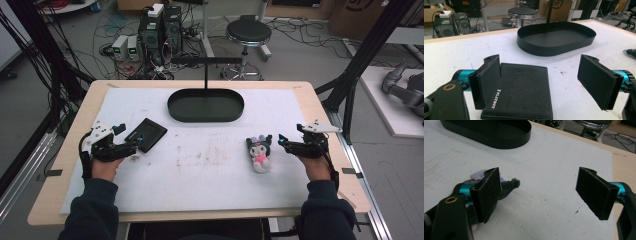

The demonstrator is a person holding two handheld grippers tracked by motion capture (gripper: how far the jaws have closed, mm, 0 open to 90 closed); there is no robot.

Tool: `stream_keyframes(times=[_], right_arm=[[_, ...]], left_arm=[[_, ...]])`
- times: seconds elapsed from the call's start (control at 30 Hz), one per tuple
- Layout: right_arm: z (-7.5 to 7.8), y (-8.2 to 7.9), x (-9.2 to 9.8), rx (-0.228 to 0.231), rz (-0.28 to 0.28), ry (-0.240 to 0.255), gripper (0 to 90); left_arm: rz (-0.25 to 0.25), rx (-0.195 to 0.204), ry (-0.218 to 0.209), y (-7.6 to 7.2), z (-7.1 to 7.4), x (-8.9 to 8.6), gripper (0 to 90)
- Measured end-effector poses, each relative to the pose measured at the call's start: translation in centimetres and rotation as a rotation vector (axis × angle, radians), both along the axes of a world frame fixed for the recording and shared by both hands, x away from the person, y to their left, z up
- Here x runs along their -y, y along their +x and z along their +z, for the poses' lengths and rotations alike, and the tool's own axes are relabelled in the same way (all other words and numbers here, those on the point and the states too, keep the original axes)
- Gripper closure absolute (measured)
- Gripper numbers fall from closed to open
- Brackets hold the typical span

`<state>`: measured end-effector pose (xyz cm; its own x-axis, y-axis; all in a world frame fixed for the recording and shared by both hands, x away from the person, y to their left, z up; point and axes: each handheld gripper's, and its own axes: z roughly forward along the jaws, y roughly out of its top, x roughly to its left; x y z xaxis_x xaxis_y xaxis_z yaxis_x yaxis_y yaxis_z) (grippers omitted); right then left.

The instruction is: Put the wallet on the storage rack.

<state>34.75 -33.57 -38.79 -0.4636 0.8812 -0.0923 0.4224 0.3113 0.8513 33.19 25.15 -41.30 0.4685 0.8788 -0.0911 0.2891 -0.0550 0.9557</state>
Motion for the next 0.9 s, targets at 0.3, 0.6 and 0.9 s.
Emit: stream_keyframes(times=[0.3,0.6,0.9], right_arm=[[-0.2,0.1,-0.1,-0.011,0.018,0.000,20.7],[-0.1,-0.1,-0.1,-0.011,0.026,0.014,20.8],[-0.2,-0.1,-0.3,-0.009,0.042,0.010,20.8]], left_arm=[[0.025,-0.024,-0.013,0.6,-0.3,-0.3,20.3],[0.022,-0.057,-0.072,1.9,0.1,-1.5,25.4],[0.039,-0.243,-0.021,5.5,-1.1,-3.3,39.6]])
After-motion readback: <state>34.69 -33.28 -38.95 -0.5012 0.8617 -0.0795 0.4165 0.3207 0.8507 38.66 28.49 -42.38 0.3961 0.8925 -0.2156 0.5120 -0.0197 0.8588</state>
